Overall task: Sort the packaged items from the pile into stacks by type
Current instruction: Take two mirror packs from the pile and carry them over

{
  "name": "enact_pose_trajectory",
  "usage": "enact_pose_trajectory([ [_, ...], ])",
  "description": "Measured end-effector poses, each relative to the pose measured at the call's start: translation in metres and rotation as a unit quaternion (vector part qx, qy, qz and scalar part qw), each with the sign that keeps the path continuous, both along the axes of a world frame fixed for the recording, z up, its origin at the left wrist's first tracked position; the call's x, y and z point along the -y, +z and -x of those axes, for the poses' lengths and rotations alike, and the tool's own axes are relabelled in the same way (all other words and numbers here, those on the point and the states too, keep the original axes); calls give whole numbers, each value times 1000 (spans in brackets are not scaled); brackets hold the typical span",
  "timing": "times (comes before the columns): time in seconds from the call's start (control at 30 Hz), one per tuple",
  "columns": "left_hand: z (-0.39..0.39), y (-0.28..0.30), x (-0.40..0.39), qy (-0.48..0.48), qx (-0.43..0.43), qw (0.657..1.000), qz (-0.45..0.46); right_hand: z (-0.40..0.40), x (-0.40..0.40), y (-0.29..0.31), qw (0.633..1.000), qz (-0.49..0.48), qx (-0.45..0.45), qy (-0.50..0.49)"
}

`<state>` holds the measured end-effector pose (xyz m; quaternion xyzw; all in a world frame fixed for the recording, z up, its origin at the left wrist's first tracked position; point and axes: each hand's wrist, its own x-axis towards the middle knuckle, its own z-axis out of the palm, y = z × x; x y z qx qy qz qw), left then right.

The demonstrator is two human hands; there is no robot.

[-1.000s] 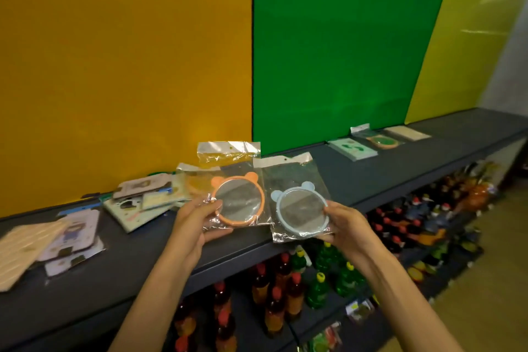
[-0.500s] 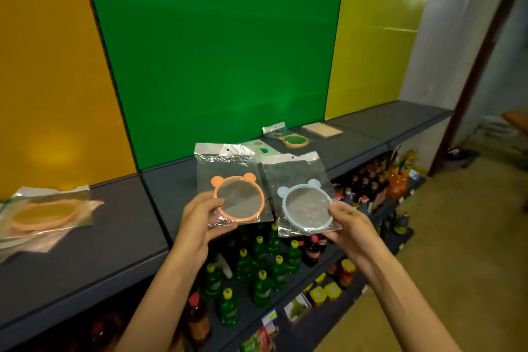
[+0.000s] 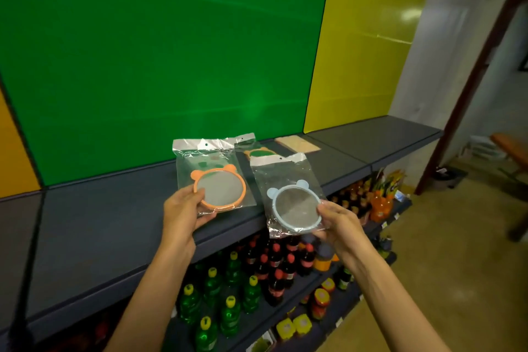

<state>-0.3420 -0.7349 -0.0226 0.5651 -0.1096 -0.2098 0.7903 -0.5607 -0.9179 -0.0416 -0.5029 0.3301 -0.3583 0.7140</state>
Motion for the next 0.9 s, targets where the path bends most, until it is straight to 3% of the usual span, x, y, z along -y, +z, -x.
enact_pose_trajectory([
  [0.47,-53,16,91,111,0,994,5,-113,170,20,999,11,-32,36],
  [0.9,-71,27,121,229,23,973,-14,-231,241,14,987,88,-122,55],
])
